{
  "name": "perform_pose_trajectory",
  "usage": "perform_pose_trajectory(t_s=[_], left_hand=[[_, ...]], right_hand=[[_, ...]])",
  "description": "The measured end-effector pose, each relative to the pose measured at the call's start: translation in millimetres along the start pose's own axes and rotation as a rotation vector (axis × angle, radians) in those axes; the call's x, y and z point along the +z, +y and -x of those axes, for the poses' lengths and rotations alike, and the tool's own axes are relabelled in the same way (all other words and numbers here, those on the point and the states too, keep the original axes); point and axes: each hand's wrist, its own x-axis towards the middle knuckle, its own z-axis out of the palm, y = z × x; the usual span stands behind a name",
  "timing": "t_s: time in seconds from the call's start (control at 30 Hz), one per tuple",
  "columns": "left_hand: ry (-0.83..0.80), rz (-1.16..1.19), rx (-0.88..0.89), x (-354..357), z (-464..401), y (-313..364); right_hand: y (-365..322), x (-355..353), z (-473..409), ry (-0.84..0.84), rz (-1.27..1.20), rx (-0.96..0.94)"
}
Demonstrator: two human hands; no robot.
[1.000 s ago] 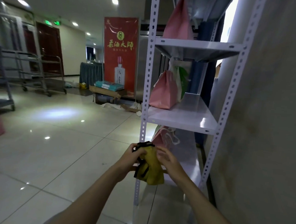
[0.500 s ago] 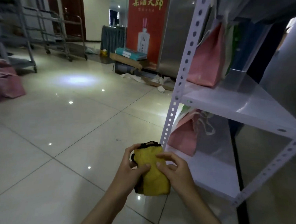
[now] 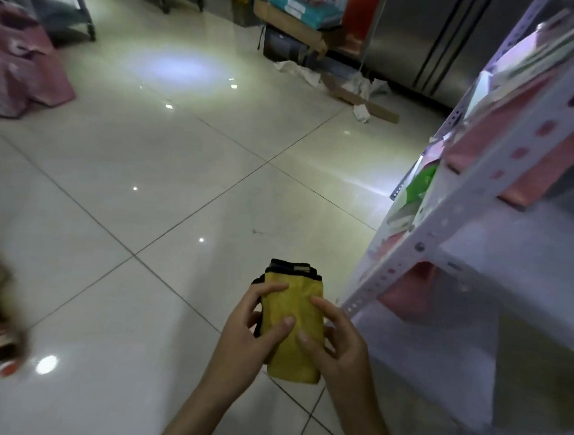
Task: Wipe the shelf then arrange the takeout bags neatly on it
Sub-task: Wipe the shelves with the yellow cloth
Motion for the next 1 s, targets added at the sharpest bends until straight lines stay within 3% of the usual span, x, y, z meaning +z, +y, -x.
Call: perform_pose_trajectory(t_s=[0.13,0.33,0.53,0.77,1.0], left_hand=[[-0.035,-0.002,-0.067,-15.1,26.4,99.1],[-0.189,-0.069,-0.088,-36.6,82.1,280.9],[-0.209,-0.073,-0.065,-27.2,122.5,421.1],[-0.323,-0.057,0.026,23.8,134.6,501.8],[-0.534,-0.079,0.087,104.7,134.3,531.0]], right_hand=[[-91.6,3.4,17.4,-0.015,0.050,0.044],[-290.3,-2.5,65.7,-0.045,0.105,0.041],[-443.9,-12.2,111.7,0.025,0.140,-0.007],[-520.8,-53.2,150.1,0.270,0.078,-0.034],[-540.4,-121.4,177.0,0.535,0.014,-0.024]])
